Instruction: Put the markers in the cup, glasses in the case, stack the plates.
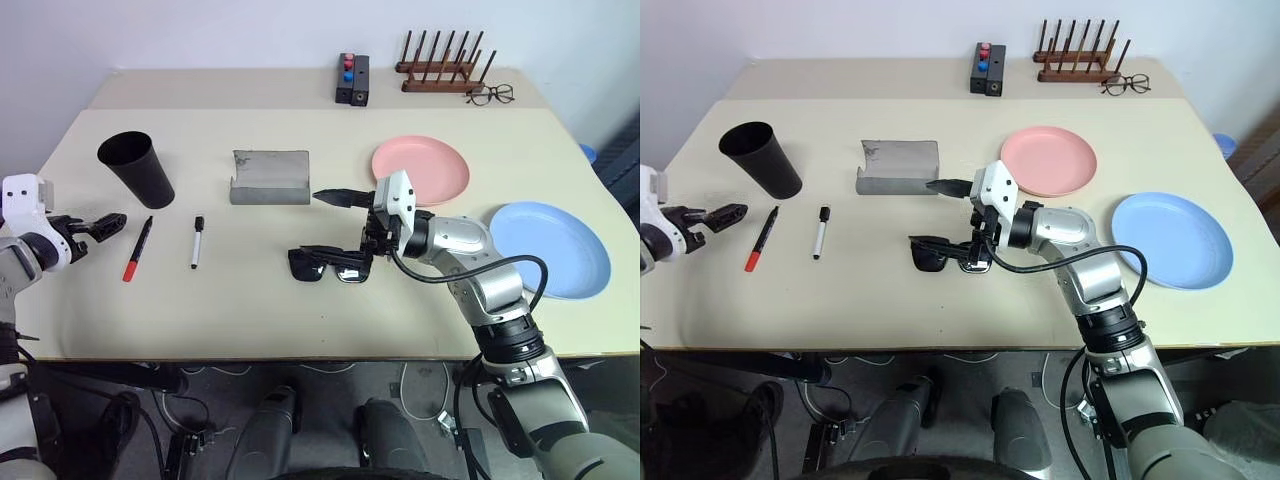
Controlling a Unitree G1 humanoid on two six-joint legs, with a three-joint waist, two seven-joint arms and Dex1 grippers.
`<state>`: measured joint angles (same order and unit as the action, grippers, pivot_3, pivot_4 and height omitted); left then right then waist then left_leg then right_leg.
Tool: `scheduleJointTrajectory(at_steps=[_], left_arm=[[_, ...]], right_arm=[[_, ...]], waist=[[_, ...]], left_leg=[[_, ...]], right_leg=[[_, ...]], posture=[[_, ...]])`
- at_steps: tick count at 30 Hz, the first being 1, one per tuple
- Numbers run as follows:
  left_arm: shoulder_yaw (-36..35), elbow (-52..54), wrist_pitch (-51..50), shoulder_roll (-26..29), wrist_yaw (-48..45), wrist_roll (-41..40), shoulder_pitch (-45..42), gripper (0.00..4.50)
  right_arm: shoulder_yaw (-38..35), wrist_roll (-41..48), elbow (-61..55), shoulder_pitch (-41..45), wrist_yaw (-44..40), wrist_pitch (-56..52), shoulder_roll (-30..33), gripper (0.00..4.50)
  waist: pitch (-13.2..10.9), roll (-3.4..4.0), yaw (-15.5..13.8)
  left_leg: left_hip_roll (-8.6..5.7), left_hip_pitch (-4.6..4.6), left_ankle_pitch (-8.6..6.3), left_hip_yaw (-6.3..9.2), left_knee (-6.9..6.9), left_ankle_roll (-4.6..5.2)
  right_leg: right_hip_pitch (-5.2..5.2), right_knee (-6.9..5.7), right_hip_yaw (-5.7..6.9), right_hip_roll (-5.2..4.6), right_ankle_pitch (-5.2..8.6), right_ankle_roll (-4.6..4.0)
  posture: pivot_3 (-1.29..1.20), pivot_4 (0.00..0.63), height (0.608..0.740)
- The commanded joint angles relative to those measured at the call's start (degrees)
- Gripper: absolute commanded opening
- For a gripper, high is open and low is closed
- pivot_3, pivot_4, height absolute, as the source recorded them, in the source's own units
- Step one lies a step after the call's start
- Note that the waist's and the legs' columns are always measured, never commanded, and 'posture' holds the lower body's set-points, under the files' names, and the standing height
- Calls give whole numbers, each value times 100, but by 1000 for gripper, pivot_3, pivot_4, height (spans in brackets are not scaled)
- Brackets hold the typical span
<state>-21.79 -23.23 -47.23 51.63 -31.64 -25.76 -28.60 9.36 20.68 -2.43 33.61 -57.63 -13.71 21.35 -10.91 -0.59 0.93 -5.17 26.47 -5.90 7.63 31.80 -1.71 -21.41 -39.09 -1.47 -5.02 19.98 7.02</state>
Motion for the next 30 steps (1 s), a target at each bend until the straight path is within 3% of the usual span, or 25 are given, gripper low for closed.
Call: scheduleJointTrajectory(at_steps=[1,10,16,30], left_arm=[[335,-117,-211,198,-44,249,-398,4500],[1176,-955,-111,46,-419,784,-1205,4500],[1380,-1687,-20,-100,-498,1057,-1735,4500],[2034,-2194,-465,-91,-1167,1552,-2289,4500]], right_arm=[[-51,-16,-67,109,13,176,-40,4470],[-65,-55,-142,-81,115,181,-8,4470],[-56,-82,-150,-123,169,167,-6,4470],[-39,-107,-141,-98,228,160,-30,4470]], waist=[[0,0,-2],[0,0,18],[-1,-1,18],[-1,-3,26]], left_leg=[[0,0,1,1,0,-1],[1,0,8,0,0,7],[0,0,12,0,1,11],[0,1,13,1,6,12]], right_leg=[[0,-1,1,1,0,0],[-1,-8,1,5,0,1],[-1,-12,2,12,0,1],[1,-17,2,18,-1,3]], posture=[[0,150,740],[0,150,740],[0,150,740],[0,150,740]])
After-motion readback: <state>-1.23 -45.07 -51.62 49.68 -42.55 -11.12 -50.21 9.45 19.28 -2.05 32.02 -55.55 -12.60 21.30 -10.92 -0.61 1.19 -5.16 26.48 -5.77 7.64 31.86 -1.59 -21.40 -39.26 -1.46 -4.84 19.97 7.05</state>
